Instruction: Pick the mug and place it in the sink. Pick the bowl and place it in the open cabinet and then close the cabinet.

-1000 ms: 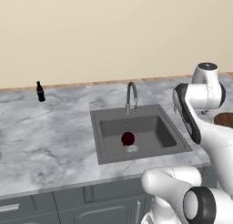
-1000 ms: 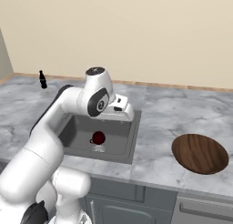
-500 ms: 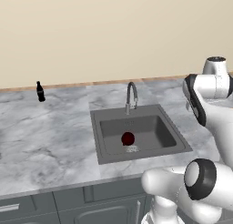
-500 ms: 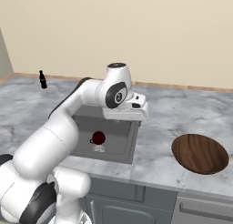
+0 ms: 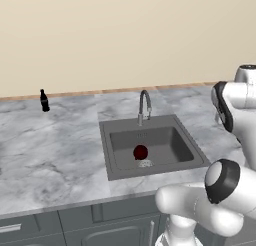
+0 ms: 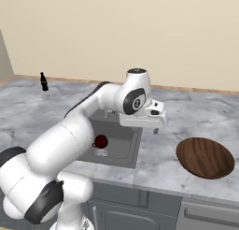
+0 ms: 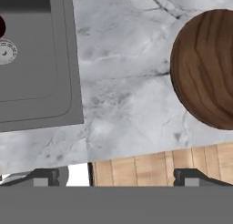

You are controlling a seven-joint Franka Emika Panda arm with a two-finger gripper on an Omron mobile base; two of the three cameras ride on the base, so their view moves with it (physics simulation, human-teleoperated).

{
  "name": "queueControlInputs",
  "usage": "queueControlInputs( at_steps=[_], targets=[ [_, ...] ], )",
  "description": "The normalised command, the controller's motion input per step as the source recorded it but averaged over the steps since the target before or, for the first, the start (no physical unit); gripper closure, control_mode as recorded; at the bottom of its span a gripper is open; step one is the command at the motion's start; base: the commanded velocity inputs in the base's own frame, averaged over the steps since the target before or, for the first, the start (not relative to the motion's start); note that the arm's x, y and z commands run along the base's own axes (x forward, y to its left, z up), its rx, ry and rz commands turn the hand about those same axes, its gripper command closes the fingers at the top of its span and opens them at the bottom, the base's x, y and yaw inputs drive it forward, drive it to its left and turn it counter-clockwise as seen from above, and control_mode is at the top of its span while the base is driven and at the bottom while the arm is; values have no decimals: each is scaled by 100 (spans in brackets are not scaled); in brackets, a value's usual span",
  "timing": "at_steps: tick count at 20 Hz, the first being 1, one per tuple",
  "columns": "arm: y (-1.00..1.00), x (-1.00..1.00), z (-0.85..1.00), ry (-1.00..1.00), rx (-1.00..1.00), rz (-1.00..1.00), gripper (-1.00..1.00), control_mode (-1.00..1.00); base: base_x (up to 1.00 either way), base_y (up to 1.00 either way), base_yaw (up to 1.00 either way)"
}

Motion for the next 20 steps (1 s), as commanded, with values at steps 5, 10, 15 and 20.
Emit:
queueControlInputs(
  at_steps=[5,10,15,20],
  targets=[
    [-21,0,-6,-1,0,-5,-100,-100,0,0,0],
    [-20,0,0,0,0,-17,-100,-100,0,0,0],
    [-10,-1,0,-1,0,-30,-100,-100,0,0,0],
    [0,-1,0,-3,0,-49,-100,-100,0,0,0]
  ],
)
